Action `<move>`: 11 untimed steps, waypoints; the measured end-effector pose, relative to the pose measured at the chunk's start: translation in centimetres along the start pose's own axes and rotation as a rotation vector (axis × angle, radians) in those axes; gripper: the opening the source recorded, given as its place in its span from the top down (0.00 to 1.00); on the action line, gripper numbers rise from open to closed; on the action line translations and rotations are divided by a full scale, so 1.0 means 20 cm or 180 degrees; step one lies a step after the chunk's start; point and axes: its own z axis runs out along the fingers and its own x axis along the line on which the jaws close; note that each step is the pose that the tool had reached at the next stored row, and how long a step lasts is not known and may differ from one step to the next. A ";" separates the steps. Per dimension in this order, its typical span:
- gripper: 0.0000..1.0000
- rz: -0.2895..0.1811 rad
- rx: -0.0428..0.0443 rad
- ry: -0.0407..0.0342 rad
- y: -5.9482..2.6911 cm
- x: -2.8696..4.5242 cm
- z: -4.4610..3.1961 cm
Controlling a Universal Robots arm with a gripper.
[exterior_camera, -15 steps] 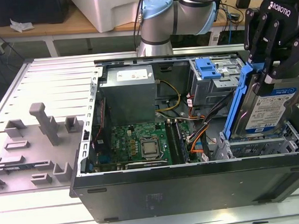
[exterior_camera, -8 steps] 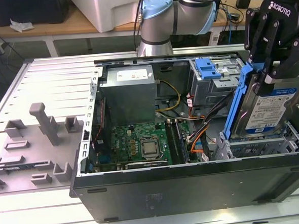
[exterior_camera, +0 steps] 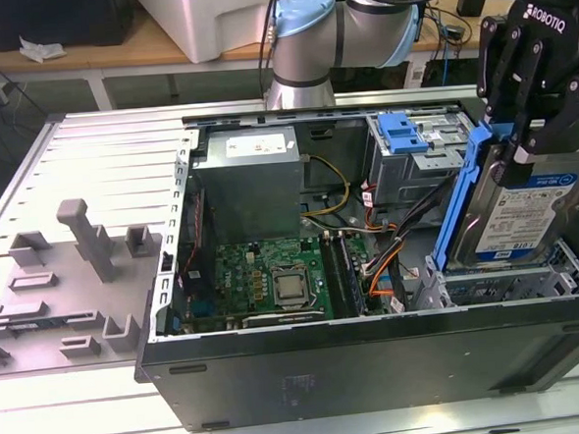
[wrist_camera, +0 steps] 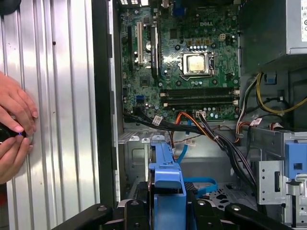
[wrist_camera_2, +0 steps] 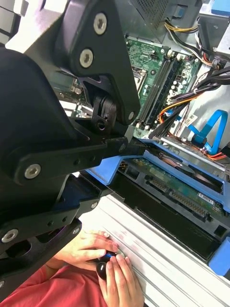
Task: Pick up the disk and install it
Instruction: 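Insert the disk into the insertion slot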
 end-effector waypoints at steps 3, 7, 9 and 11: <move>0.63 0.0000 0.0000 0.0007 -0.001 0.000 0.001; 0.63 -0.0001 0.0001 0.0026 -0.001 0.000 -0.008; 0.63 -0.0001 0.0002 0.0047 -0.001 0.001 -0.021; 0.63 -0.0001 0.0003 0.0059 -0.001 0.002 -0.026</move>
